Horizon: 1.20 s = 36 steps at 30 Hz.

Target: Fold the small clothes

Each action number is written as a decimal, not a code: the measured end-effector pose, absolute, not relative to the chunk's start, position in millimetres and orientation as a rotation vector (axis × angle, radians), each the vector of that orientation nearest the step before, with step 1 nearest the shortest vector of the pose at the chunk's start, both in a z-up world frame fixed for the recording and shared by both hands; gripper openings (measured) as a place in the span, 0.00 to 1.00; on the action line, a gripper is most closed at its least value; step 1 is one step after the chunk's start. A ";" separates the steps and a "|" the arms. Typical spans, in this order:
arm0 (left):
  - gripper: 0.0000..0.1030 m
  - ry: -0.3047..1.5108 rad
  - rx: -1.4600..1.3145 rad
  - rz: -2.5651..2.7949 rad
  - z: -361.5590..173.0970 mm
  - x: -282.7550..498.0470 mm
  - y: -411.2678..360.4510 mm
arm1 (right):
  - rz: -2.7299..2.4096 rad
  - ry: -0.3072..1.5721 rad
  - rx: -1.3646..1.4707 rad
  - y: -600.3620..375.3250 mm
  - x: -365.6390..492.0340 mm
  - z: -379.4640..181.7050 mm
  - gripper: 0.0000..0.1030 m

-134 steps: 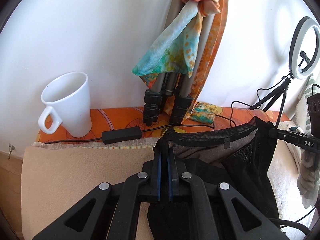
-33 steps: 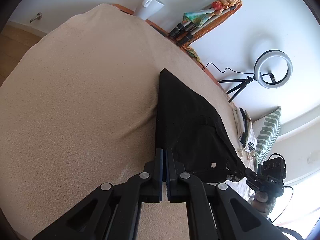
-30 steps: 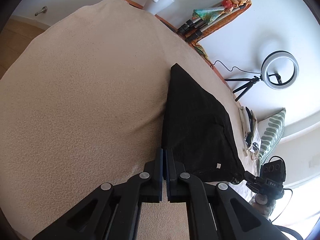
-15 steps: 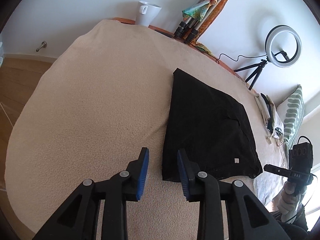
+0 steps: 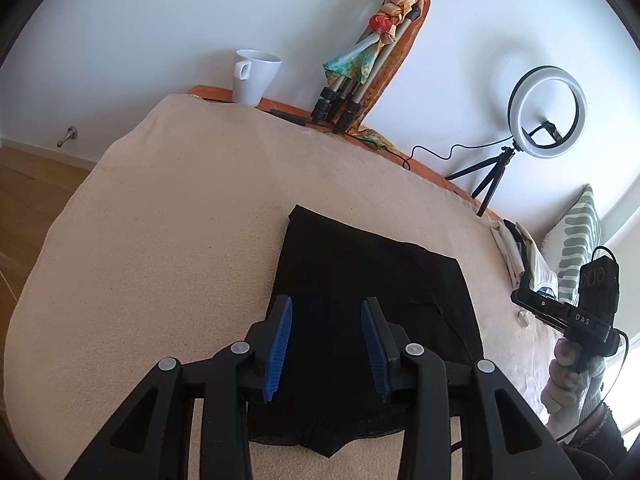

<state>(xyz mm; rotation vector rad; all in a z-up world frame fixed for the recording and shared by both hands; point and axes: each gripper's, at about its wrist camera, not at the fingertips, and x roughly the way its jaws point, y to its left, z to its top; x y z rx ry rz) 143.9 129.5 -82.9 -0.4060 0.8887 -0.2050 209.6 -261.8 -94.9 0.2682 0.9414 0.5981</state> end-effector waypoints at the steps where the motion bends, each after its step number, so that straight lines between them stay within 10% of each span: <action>1: 0.37 0.892 -0.396 -0.208 -84.6 144.9 124.9 | 0.595 0.949 0.282 -261.2 218.2 -97.7 0.22; 21: 0.38 1.023 -0.403 -0.197 -122.7 160.8 104.3 | 0.645 1.086 0.384 -235.1 302.4 -153.6 0.38; 26: 0.38 1.043 -0.396 -0.182 -127.4 163.2 103.2 | 0.631 1.074 0.378 -233.6 299.3 -152.3 0.10; 36: 0.38 1.046 -0.386 -0.169 -128.3 164.4 105.8 | 0.518 1.081 0.314 -233.7 298.7 -154.1 0.07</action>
